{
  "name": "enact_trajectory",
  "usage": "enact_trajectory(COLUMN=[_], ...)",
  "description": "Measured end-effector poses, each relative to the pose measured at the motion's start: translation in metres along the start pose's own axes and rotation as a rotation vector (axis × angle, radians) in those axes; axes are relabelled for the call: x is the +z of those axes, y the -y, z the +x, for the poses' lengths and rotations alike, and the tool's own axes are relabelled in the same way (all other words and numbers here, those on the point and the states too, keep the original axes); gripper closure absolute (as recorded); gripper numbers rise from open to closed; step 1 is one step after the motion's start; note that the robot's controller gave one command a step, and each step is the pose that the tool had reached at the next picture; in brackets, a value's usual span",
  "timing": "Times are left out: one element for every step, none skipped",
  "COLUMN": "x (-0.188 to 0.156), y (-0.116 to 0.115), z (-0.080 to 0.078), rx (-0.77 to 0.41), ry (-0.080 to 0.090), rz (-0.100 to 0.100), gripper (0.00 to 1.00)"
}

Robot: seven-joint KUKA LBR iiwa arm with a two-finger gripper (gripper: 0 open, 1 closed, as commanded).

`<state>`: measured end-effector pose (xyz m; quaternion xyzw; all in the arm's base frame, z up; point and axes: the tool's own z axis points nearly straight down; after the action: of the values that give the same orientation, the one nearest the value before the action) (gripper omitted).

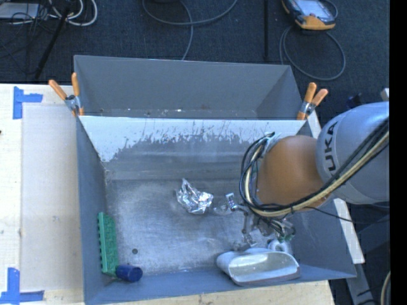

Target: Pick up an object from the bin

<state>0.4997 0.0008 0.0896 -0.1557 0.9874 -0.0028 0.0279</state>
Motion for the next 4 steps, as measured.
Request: enact_trajectory(x=[-0.039,-0.027,0.021,0.016], y=[-0.130,-0.050,-0.059,-0.110], z=[-0.061,-0.025,-0.057,-0.022], rx=[-0.046,-0.141,-0.185,-0.552], ry=[-0.049,-0.054,-0.056,-0.037], rz=[-0.019,-0.016,-0.020,-0.026], gripper=[0.00,0.00,0.00,0.00])
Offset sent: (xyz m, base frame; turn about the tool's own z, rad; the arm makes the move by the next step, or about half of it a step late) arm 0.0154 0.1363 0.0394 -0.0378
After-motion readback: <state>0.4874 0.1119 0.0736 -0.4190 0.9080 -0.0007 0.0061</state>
